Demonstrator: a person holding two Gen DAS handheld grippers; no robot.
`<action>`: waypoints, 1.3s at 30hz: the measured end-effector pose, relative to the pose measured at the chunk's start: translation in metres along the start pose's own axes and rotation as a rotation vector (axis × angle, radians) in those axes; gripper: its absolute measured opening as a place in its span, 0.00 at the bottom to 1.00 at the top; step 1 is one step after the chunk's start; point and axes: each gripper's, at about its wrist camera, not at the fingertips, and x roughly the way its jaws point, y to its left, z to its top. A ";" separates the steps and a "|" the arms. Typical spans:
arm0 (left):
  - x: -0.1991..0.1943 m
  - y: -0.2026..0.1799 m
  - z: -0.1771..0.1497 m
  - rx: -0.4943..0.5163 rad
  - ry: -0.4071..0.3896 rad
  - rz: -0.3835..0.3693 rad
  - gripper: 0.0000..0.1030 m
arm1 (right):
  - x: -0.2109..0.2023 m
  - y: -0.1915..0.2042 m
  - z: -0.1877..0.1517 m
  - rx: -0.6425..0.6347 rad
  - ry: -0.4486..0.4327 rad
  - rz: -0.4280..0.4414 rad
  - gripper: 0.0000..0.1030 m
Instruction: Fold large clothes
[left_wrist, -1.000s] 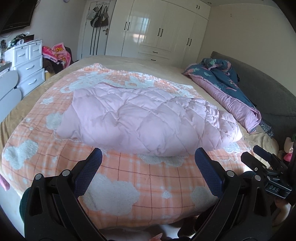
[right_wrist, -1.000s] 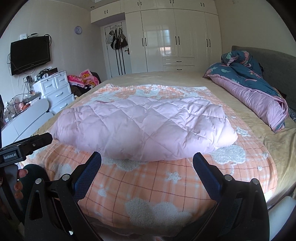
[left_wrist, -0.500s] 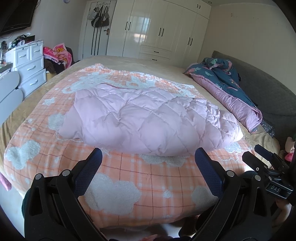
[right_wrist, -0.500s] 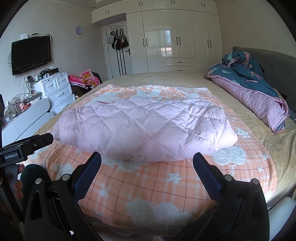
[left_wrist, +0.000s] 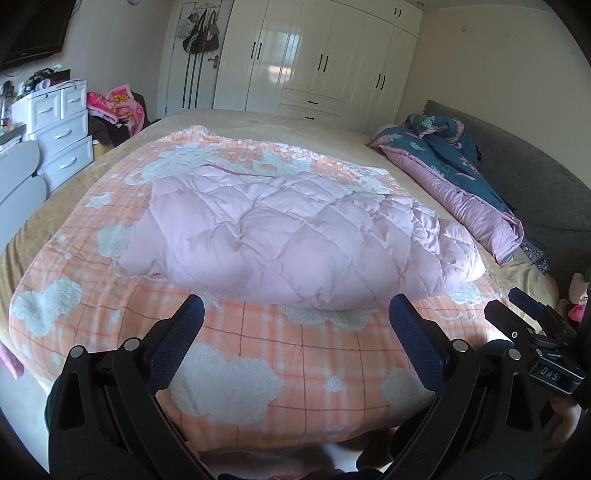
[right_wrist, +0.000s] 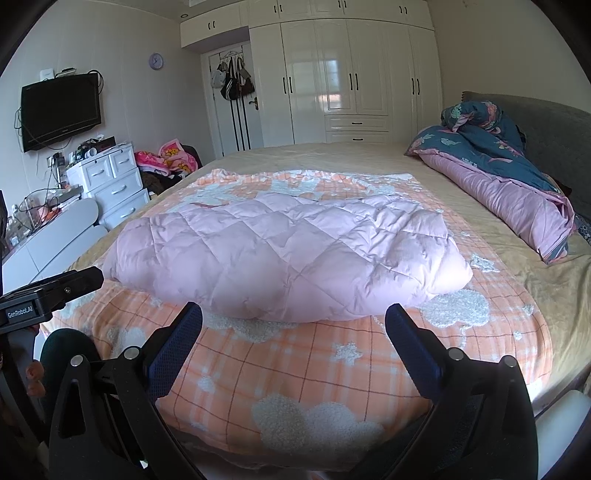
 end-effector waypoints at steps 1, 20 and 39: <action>0.000 0.000 0.000 0.001 0.000 0.001 0.91 | 0.000 0.001 0.000 0.000 0.000 0.000 0.96; -0.001 0.001 0.001 0.005 0.002 0.011 0.91 | -0.001 0.000 0.001 0.002 0.000 0.003 0.96; -0.001 0.002 0.001 0.010 0.005 0.015 0.91 | -0.002 0.001 0.001 0.002 0.000 0.002 0.96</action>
